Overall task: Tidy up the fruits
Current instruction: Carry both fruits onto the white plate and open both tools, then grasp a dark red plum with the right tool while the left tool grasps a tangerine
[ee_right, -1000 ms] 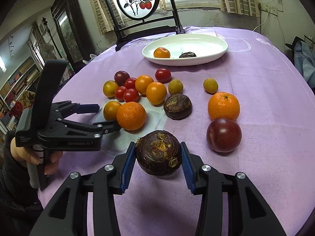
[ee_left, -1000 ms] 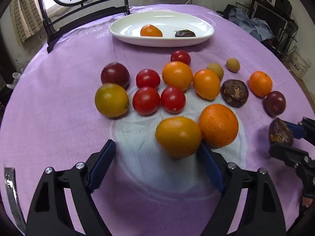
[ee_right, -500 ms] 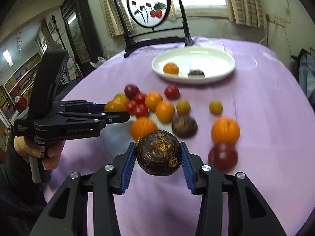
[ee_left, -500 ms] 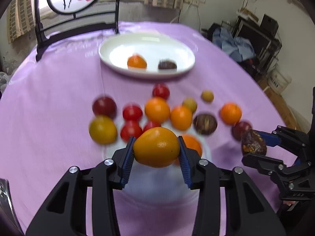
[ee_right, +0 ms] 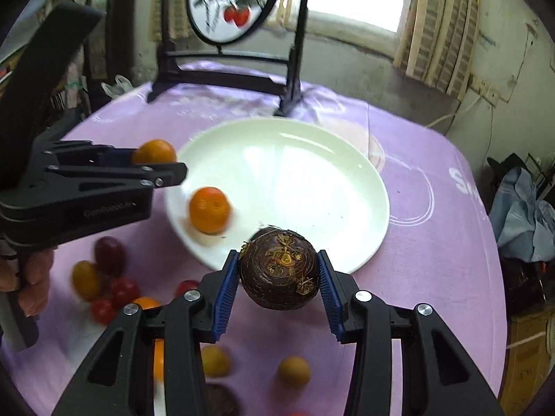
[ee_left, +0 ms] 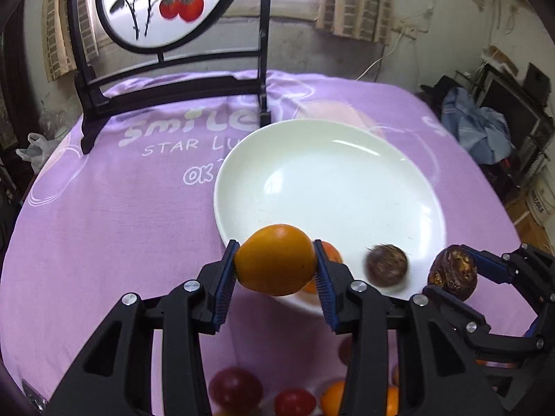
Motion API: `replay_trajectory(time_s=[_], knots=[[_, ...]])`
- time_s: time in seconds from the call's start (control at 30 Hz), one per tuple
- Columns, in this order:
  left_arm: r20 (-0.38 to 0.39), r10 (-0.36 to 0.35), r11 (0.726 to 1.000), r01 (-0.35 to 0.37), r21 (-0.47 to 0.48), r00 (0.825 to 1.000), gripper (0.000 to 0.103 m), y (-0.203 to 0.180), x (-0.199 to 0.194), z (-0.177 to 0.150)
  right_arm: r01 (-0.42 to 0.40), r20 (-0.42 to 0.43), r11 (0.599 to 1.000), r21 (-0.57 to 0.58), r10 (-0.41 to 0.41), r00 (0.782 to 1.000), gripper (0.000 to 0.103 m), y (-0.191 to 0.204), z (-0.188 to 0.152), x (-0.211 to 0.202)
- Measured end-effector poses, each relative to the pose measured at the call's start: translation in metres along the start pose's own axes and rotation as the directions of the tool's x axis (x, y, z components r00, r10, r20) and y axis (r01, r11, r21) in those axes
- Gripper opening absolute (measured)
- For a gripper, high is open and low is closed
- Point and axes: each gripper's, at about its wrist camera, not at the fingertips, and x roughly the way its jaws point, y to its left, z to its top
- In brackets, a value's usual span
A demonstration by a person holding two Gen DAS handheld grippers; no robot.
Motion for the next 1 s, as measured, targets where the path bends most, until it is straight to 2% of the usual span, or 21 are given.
replay_trajectory(time_s=[0.1,0.17,0.2,0.23,0.27,0.33,0.37,0.43,0.5,0.53,0.63,0.73,1.0], knots=[[-0.031,0.017,1.000,-0.017,-0.013,0.999,0.041,0.002,0.023,0.004,-0.010,-0.035,0.999,0.035,0.011,0.999,0.045,-0.008,0.004,0.021],[-0.023,0.015,0.999,-0.016,-0.033,1.000,0.042,0.004,0.030,0.005,-0.030,-0.054,0.999,0.044,0.032,0.998,0.046,-0.011,0.004,0.030],[-0.023,0.017,0.999,-0.018,-0.046,1.000,0.044,0.005,0.032,0.006,-0.035,-0.046,0.998,0.053,0.038,0.998,0.053,-0.011,0.002,0.031],[-0.020,0.000,0.998,-0.001,-0.066,1.000,0.052,0.007,0.033,0.008,-0.029,-0.047,0.997,0.070,0.033,0.998,0.059,-0.013,0.002,0.030],[-0.017,-0.025,0.996,0.024,-0.083,1.000,0.066,0.008,0.031,0.009,-0.030,-0.039,0.996,0.089,0.033,0.999,0.063,-0.017,0.002,0.028],[0.015,-0.003,0.995,0.005,-0.100,1.000,0.076,0.007,0.020,0.008,-0.042,-0.033,0.993,0.107,0.045,0.998,0.063,-0.021,0.001,0.023],[0.042,0.013,0.995,-0.009,-0.095,0.999,0.077,0.005,0.012,0.008,-0.043,-0.025,0.993,0.112,0.046,0.999,0.063,-0.023,-0.001,0.018],[0.071,0.003,0.998,0.002,-0.066,0.997,0.077,0.000,-0.007,0.005,-0.042,-0.013,0.992,0.120,0.044,0.999,0.063,-0.026,-0.005,0.006],[0.084,-0.006,0.998,0.011,-0.054,0.996,0.081,-0.004,-0.024,-0.002,-0.059,0.008,0.990,0.124,0.059,0.998,0.063,-0.028,-0.013,-0.010],[0.098,-0.013,0.998,0.019,-0.055,0.995,0.087,-0.006,-0.036,-0.009,-0.061,0.017,0.990,0.125,0.060,0.998,0.063,-0.029,-0.017,-0.018],[0.126,-0.036,0.998,0.041,-0.039,0.991,0.090,-0.012,-0.061,-0.030,-0.057,0.030,0.991,0.124,0.054,0.998,0.065,-0.029,-0.039,-0.043],[0.113,-0.049,0.999,0.051,-0.018,0.992,0.095,-0.017,-0.078,-0.056,-0.046,0.029,0.994,0.099,0.043,0.999,0.067,-0.022,-0.071,-0.067],[0.074,-0.084,0.996,0.086,-0.030,0.994,0.096,-0.014,-0.100,-0.116,-0.040,0.009,0.991,0.129,0.039,0.999,0.069,-0.017,-0.143,-0.099]])
